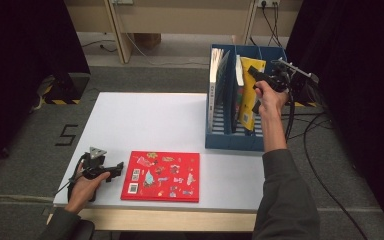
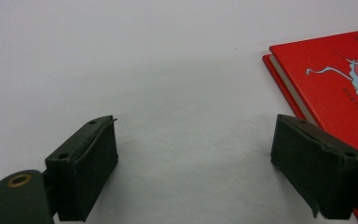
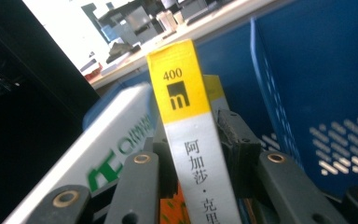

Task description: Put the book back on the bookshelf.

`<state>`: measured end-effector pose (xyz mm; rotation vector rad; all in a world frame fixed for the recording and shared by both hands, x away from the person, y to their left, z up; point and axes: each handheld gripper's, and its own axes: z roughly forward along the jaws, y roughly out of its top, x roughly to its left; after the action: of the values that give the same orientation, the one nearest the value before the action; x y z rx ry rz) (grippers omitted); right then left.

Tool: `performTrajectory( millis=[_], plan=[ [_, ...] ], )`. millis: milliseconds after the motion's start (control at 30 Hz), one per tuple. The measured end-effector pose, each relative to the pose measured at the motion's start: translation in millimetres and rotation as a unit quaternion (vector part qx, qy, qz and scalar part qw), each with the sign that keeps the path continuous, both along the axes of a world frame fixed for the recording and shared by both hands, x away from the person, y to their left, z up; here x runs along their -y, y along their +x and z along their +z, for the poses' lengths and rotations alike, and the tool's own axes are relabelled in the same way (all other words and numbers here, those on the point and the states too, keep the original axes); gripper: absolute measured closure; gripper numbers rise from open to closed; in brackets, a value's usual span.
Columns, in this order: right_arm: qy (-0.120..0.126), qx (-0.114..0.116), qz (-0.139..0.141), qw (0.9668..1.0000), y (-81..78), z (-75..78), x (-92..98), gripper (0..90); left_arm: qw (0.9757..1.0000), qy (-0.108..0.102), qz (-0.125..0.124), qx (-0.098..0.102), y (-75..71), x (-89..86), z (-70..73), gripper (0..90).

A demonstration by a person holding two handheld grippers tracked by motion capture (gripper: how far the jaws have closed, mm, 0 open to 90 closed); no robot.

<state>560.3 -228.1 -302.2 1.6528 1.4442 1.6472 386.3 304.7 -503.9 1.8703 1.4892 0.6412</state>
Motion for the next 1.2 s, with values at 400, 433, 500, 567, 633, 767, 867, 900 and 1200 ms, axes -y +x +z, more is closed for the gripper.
performTrajectory(
  millis=[400,433,500,567,633,767,867,900,1200],
  plan=[
    [-0.017,-0.035,0.004,0.9992,9.2,-35.0,-2.6,69.4,1.0,0.0,0.0,0.0,-0.1,-0.1,0.0,13.4],
    [-0.022,-0.034,0.005,0.9992,7.1,-34.8,-2.7,69.5,1.0,0.0,-0.001,-0.001,-0.2,-0.2,0.1,13.3],
    [-0.034,-0.032,0.009,0.9989,2.7,-34.0,-2.0,69.8,1.0,0.0,-0.001,0.0,-0.3,-0.2,0.1,13.4],
    [-0.05,-0.031,0.016,0.9982,-4.9,-33.1,0.5,69.8,1.0,0.0,-0.001,0.0,-0.3,-0.1,0.1,13.5],
    [-0.055,-0.028,0.024,0.9978,-13.7,-34.1,3.2,69.8,1.0,0.0,-0.001,0.0,-0.3,-0.1,0.1,13.4],
    [-0.067,-0.028,0.039,0.9966,-32.3,-37.2,10.3,69.3,1.0,0.001,-0.001,0.0,-0.3,0.0,0.2,13.4],
    [-0.066,-0.029,0.053,0.996,-46.5,-41.0,15.5,68.0,1.0,0.001,0.0,0.001,-0.3,0.4,0.1,13.4],
    [-0.069,-0.029,0.058,0.9955,-49.7,-41.9,16.1,67.5,1.0,0.001,0.0,0.001,-0.2,0.3,0.0,13.4],
    [-0.068,-0.033,0.09,0.9931,-81.1,-53.5,17.6,58.7,1.0,0.001,0.0,-0.001,-0.3,0.0,0.1,13.3]
  ],
)
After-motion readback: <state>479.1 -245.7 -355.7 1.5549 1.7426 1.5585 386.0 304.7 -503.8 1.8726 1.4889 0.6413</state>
